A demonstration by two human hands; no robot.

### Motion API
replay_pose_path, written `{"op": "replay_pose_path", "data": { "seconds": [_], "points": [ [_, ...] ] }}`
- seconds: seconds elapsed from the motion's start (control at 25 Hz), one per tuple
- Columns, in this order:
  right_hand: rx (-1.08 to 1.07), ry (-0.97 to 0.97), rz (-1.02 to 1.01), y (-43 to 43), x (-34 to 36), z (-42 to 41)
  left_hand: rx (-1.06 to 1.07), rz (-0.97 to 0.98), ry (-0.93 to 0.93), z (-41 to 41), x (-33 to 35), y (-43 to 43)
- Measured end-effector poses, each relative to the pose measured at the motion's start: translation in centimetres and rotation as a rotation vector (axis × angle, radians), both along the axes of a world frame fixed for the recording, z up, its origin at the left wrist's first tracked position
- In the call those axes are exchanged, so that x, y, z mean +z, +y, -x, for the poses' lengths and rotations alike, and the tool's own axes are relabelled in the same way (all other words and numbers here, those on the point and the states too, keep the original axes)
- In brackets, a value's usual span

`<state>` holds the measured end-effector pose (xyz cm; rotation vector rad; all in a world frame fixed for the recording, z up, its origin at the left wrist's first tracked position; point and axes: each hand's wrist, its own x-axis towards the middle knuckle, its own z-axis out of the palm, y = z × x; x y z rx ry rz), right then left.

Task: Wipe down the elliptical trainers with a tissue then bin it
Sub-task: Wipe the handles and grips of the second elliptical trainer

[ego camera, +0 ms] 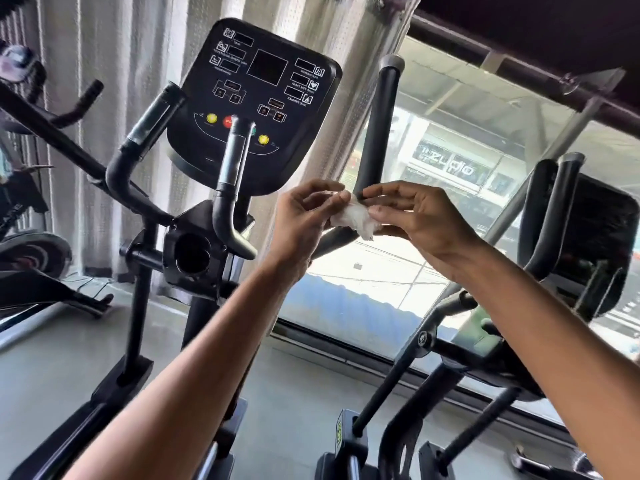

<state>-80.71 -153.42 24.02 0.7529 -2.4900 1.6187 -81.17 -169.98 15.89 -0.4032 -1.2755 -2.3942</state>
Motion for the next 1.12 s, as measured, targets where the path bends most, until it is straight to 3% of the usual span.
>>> {"op": "replay_pose_path", "data": {
  "seconds": [0.2,0.32,0.4,0.6,0.72,0.84,1.0,1.12],
  "points": [
    [0.080,-0.054,-0.011,1.4,-0.4,-2.7,-0.014,-0.041,-0.132,-2.7,0.7,1.3],
    [-0.023,0.294,-0.305,1.9,-1.4,-4.3,0.032,0.067,-0.188,-4.3,1.0,1.5],
    [-0.099,0.456,-0.365,2.0,-2.1,-5.3,0.023,0.123,-0.218,-5.3,0.8,1.3],
    [-0.172,0.249,-0.111,1.9,-3.0,-6.4,-0.086,0.307,-0.172,-7.8,-0.7,0.2],
    [-0.124,0.078,0.046,1.4,-3.1,-7.0,-0.009,0.301,-0.239,-8.4,-0.7,-0.3],
    [0.009,-0.009,0.047,1.5,-2.6,-7.4,0.010,0.372,-0.272,-8.2,-0.2,-0.8],
    [0.026,0.119,-0.047,0.6,-2.6,-7.0,0.049,0.468,-0.212,-7.5,0.4,-1.8],
    [-0.056,0.198,-0.065,-0.2,-2.6,-5.9,-0.107,0.391,-0.192,-6.8,0.3,-2.7]
  ]
}}
